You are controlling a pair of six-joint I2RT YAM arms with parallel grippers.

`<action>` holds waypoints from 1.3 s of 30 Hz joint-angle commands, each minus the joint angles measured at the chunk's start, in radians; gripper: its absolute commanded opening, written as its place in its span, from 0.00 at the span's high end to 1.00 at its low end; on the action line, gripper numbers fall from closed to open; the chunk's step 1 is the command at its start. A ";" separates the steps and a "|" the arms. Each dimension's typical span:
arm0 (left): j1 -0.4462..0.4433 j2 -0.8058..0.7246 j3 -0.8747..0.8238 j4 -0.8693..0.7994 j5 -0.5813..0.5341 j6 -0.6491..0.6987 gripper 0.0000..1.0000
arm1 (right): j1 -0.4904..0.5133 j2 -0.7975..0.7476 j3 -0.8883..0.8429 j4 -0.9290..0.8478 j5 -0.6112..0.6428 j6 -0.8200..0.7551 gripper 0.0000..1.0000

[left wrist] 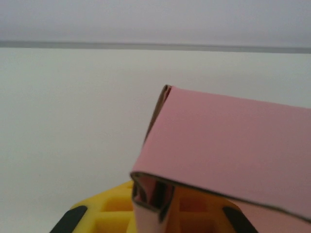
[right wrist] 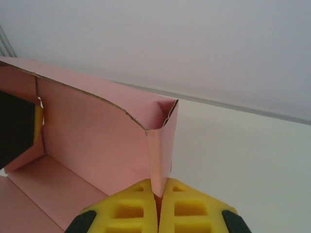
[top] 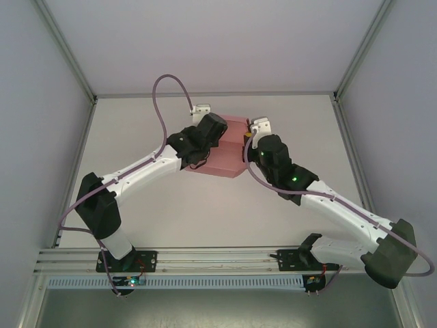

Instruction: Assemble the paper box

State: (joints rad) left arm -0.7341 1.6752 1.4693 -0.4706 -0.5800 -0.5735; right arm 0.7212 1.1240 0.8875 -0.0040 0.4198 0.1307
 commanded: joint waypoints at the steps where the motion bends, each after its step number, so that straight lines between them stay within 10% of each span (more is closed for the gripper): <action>1: 0.075 0.064 0.009 -0.190 -0.318 -0.085 0.99 | 0.006 -0.060 -0.004 0.068 0.179 -0.025 1.00; 6: 0.078 0.104 0.037 -0.199 -0.286 -0.084 1.00 | 0.012 -0.061 -0.009 0.087 0.172 -0.023 1.00; 11: 0.078 0.064 -0.010 -0.017 -0.031 0.066 0.73 | 0.002 -0.046 -0.007 0.080 0.092 0.021 1.00; 29: 0.078 -0.157 -0.146 0.127 0.449 0.159 0.42 | -0.039 0.027 -0.007 -0.018 0.045 0.146 1.00; 39: 0.076 -0.171 -0.123 0.027 0.404 0.205 0.00 | -0.139 0.081 -0.002 -0.086 -0.112 0.189 1.00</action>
State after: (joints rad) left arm -0.6655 1.5349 1.3285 -0.3916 -0.1387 -0.3962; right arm 0.6186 1.1934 0.8608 -0.0578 0.3790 0.2733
